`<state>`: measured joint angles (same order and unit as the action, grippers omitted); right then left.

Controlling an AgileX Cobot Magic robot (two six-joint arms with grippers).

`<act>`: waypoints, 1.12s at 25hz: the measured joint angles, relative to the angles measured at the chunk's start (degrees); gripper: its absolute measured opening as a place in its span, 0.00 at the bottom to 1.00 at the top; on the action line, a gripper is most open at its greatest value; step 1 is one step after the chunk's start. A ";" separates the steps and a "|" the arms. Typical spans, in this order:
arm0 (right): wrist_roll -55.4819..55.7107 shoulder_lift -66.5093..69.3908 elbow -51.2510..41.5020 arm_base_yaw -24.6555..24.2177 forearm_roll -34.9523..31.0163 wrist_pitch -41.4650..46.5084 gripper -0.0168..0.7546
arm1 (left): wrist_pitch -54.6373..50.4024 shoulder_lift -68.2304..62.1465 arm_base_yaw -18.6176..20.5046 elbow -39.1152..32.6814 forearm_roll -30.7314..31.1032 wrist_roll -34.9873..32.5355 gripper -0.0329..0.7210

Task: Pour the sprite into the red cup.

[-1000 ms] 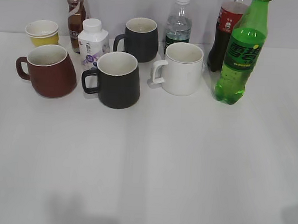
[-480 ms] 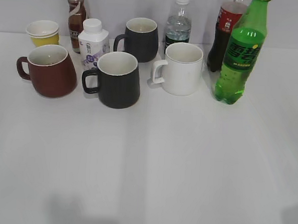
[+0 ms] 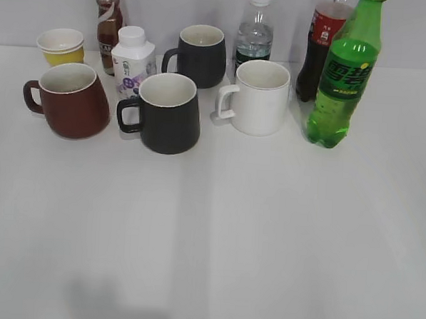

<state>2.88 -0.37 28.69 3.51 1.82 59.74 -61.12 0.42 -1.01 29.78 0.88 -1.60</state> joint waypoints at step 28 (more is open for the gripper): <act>0.00 -0.12 -0.06 -0.44 -0.88 -0.05 0.79 | 0.00 0.00 0.00 0.00 -0.01 0.00 0.36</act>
<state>2.88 -0.49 28.63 3.08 0.94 59.69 -61.12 0.42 -1.01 29.78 0.87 -1.60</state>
